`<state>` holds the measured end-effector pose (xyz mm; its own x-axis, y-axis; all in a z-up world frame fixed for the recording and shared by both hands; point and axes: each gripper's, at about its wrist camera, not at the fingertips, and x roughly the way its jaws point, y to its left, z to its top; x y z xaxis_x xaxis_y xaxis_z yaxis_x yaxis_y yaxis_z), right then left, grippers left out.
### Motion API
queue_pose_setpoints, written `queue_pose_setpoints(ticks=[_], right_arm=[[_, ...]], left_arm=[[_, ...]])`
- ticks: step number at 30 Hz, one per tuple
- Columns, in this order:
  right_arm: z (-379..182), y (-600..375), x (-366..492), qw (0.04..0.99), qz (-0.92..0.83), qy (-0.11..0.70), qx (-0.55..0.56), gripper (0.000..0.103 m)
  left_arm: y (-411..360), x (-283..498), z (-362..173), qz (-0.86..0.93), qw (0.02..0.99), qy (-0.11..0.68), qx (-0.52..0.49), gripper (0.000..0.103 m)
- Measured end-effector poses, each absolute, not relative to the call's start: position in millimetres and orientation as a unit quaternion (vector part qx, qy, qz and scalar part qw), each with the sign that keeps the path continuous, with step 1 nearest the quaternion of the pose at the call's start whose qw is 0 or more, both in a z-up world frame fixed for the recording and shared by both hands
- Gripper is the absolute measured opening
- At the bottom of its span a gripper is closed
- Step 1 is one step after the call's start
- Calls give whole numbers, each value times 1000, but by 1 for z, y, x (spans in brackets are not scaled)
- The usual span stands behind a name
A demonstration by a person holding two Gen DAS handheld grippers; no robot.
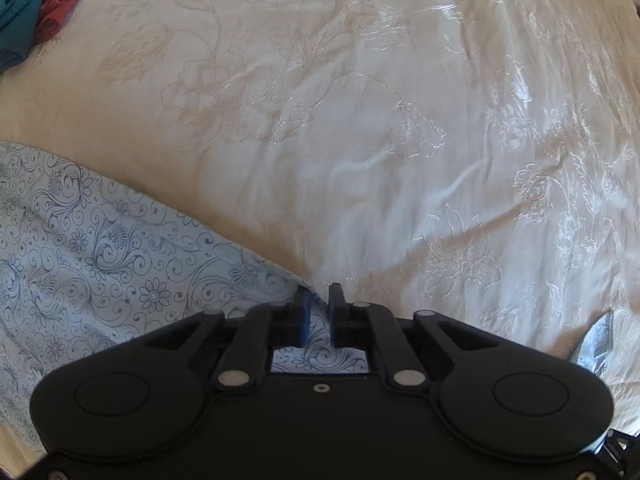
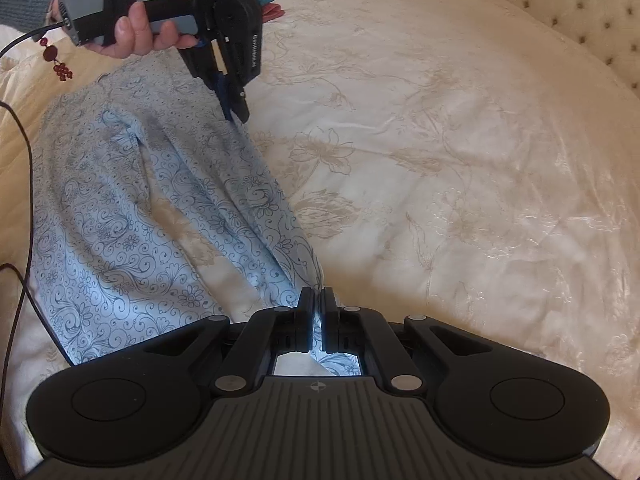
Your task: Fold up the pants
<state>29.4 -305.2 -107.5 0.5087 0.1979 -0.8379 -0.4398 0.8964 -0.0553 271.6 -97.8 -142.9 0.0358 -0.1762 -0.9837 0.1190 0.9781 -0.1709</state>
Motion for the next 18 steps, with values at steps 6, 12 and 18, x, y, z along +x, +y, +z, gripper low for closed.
queue_pose_setpoints(ticks=[6, 12, 18], right_arm=[[-81, -298, 0, 886, 112, 440, -98, 3], [-79, -296, -35, 885, 40, 463, 2, 3], [-84, -317, -25, 875, -77, 457, 140, 14]], left_arm=[[-72, 211, -71, -157, 773, 615, 21, 9], [-34, 143, -51, -171, 782, 599, 21, 7], [-20, 103, -60, -167, 778, 605, 11, 4]])
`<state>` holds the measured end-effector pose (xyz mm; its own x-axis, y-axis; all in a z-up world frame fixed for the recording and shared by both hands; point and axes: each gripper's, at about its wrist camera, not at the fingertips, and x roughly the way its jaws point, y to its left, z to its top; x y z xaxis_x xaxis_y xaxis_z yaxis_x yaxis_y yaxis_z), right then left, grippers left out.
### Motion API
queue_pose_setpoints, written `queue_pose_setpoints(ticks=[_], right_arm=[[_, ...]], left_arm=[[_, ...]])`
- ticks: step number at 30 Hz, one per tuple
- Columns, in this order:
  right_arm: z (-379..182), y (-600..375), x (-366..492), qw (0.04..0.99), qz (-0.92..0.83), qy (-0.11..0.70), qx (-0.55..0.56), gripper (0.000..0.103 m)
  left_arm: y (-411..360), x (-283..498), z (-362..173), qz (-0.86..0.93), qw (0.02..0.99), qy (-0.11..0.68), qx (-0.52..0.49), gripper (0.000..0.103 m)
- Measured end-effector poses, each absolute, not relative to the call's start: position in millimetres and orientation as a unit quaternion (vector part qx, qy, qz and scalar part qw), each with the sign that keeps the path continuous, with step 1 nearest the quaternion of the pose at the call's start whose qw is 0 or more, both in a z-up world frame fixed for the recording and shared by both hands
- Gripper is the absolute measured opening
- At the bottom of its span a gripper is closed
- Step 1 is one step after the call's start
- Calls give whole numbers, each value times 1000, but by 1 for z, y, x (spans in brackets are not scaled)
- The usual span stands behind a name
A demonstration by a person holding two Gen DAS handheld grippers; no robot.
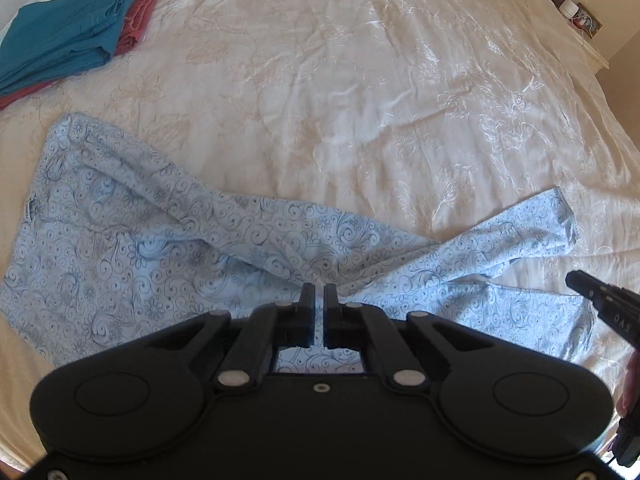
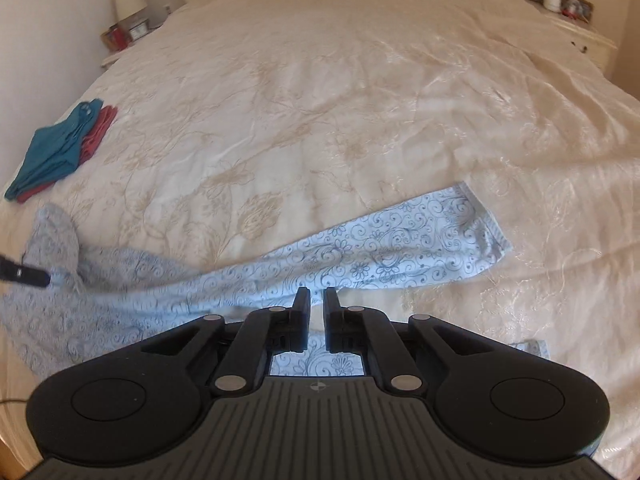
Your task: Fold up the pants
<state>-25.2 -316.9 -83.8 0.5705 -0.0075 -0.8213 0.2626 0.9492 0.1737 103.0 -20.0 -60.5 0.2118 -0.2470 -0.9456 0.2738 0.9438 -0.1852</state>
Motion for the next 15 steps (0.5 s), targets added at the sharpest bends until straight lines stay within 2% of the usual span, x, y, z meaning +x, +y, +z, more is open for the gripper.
queue_pose_setpoints(ticks=[1, 5, 9, 15], right_arm=[[-84, -320, -18, 875, -92, 451, 147, 21], [-95, -339, 19, 860, -155, 453, 177, 21], [-114, -365, 55, 820, -224, 461, 253, 21], [-158, -388, 96, 741, -324, 490, 325, 21]], left_arm=[[-19, 99, -62, -166, 777, 608, 10, 4], [-20, 93, -74, -163, 771, 616, 11, 4], [-22, 94, -82, -158, 769, 619, 24, 5], [-24, 102, -97, -139, 767, 624, 54, 12]])
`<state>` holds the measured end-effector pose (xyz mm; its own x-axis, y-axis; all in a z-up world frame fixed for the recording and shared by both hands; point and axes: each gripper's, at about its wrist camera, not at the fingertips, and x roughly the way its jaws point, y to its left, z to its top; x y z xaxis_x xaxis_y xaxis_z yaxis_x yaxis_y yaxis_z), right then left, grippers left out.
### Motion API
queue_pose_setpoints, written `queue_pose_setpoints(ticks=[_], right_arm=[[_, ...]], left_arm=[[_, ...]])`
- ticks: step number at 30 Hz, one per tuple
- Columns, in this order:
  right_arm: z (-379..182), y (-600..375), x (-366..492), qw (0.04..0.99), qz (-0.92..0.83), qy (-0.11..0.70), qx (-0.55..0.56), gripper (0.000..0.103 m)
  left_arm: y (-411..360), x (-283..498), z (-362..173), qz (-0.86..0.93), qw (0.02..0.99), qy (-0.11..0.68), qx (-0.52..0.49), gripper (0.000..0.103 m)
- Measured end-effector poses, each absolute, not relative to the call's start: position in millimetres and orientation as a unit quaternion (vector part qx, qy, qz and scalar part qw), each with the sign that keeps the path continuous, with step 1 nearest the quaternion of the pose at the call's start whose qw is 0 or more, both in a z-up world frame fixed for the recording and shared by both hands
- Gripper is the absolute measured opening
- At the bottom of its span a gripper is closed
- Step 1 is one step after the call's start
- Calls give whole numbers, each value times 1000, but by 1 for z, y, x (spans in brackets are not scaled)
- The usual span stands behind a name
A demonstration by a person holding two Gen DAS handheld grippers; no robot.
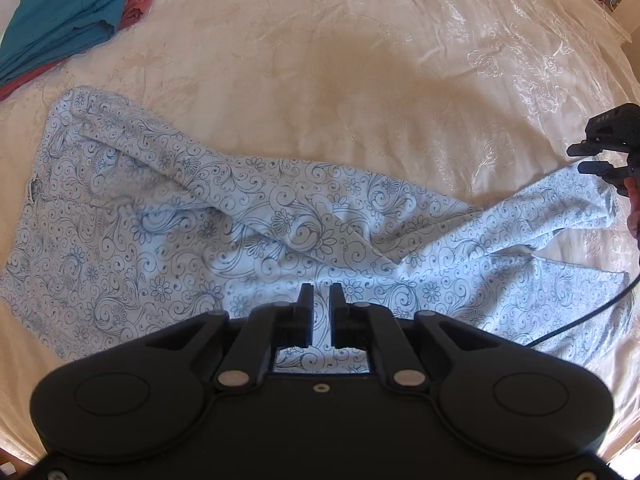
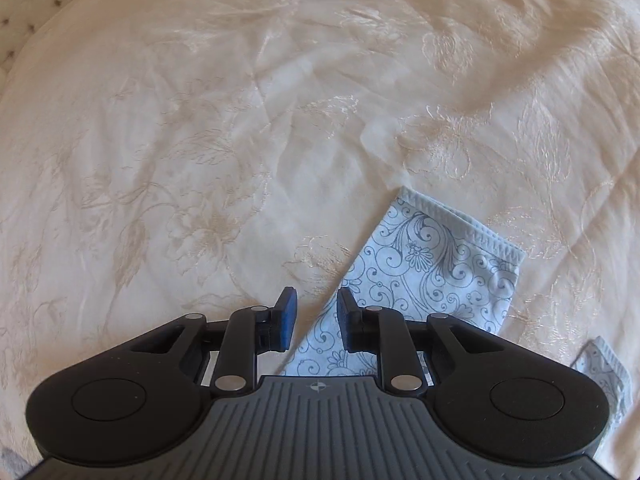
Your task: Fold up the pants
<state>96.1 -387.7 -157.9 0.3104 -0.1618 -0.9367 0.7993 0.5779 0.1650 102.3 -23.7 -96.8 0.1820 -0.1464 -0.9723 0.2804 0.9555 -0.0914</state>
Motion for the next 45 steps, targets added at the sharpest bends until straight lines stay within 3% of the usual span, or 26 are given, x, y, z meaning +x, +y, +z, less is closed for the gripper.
queue_pose_setpoints(ticks=[4, 5, 6, 15, 19, 26, 29, 31, 34, 35, 36, 37, 39, 45], right_arm=[[-182, -388, 103, 699, -381, 510, 325, 20], [-184, -388, 98, 698, -385, 505, 331, 16], [-183, -388, 93, 698, -387, 503, 332, 3], [-90, -370, -32, 791, -331, 370, 358, 3], [-67, -356, -104, 798, -320, 352, 370, 2], [-128, -343, -175, 724, -369, 411, 412, 2], [-140, -334, -184, 731, -375, 426, 378, 2], [-137, -332, -186, 739, -374, 432, 358, 4], [-123, -329, -188, 767, -361, 419, 327, 4], [-120, -329, -184, 780, -349, 417, 311, 4], [-118, -327, -181, 792, -335, 415, 296, 6], [-117, -325, -176, 801, -321, 417, 284, 18], [-119, -316, -160, 817, -290, 431, 249, 28], [-141, -282, -125, 839, -218, 479, 138, 28]], left_arm=[[-25, 106, -104, -137, 764, 627, 67, 14], [-26, 107, -104, -138, 764, 626, 71, 14], [-26, 107, -104, -139, 765, 625, 74, 14], [-27, 97, -91, -158, 775, 606, 86, 14], [-25, 83, -84, -170, 778, 596, 97, 15], [-25, 53, -82, -191, 768, 598, 127, 15], [-27, 44, -78, -197, 768, 593, 141, 16], [-28, 40, -75, -199, 768, 591, 145, 17], [-26, 35, -71, -194, 774, 586, 142, 43], [-25, 33, -70, -190, 777, 584, 139, 45], [-24, 34, -70, -183, 779, 584, 137, 45], [-22, 35, -69, -176, 779, 586, 134, 45], [-19, 36, -68, -162, 780, 591, 129, 45], [-15, 31, -59, -132, 786, 592, 123, 45]])
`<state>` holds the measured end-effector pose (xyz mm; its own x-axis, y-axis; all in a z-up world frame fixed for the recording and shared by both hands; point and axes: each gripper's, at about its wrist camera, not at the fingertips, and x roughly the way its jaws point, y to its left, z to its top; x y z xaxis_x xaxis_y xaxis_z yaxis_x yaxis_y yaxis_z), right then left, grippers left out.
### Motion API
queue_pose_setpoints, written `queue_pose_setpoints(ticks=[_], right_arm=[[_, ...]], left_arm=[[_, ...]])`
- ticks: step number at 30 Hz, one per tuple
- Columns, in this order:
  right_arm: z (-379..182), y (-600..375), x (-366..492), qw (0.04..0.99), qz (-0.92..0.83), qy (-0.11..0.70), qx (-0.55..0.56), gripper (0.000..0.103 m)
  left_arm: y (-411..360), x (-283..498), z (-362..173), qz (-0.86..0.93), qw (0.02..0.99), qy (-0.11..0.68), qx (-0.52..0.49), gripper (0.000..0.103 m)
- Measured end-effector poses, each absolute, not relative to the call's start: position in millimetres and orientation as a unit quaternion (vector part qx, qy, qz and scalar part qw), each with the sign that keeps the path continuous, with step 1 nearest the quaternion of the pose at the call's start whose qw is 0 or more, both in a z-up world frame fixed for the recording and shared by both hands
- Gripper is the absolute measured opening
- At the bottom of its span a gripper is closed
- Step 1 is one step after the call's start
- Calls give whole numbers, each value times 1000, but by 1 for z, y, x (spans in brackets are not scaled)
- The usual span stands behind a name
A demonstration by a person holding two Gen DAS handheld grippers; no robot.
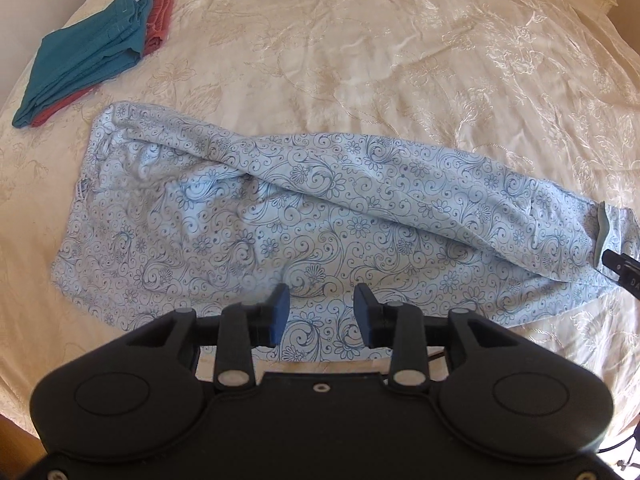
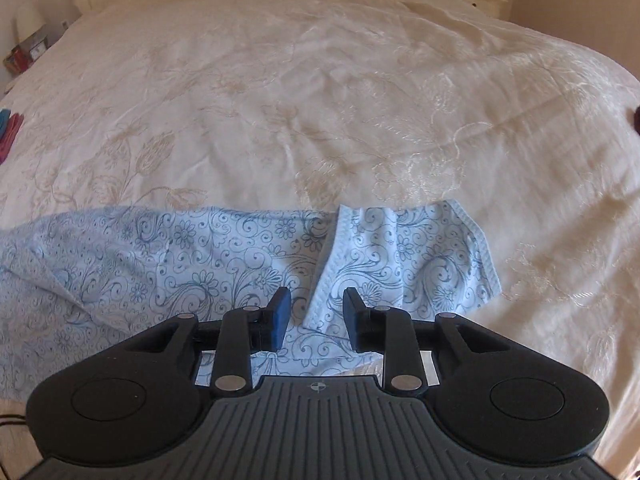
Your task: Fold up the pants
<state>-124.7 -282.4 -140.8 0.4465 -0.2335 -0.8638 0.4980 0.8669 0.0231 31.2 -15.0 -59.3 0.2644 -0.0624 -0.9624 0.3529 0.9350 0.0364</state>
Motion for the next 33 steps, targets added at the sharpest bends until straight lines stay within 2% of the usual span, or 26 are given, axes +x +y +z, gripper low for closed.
queue_pose_setpoints(ticks=[6, 8, 9, 13, 16, 20, 23, 27, 33], right_arm=[[-165, -270, -121, 827, -205, 522, 37, 27], [-160, -282, -128, 833, -216, 507, 48, 11], [-155, -291, -134, 835, -232, 496, 51, 7], [-146, -335, -151, 826, -292, 472, 95, 7], [-152, -360, -158, 806, -316, 486, 117, 9], [-137, -360, -165, 817, -323, 456, 139, 9], [-115, -340, -159, 841, -299, 430, 137, 10], [-93, -299, -134, 873, -222, 406, 149, 17], [-74, -201, -68, 896, -76, 416, 139, 18]], left_arm=[[-16, 25, -60, -115, 784, 599, 118, 45], [-17, 24, -61, -113, 784, 600, 112, 45], [-17, 24, -61, -112, 784, 600, 111, 45], [-17, 26, -62, -110, 787, 597, 111, 46], [-14, 28, -63, -112, 790, 591, 117, 53], [0, 34, -65, -110, 792, 587, 125, 53], [17, 45, -69, -103, 792, 588, 126, 53], [46, 67, -78, -97, 792, 589, 129, 53], [101, 105, -89, -97, 794, 588, 119, 53]])
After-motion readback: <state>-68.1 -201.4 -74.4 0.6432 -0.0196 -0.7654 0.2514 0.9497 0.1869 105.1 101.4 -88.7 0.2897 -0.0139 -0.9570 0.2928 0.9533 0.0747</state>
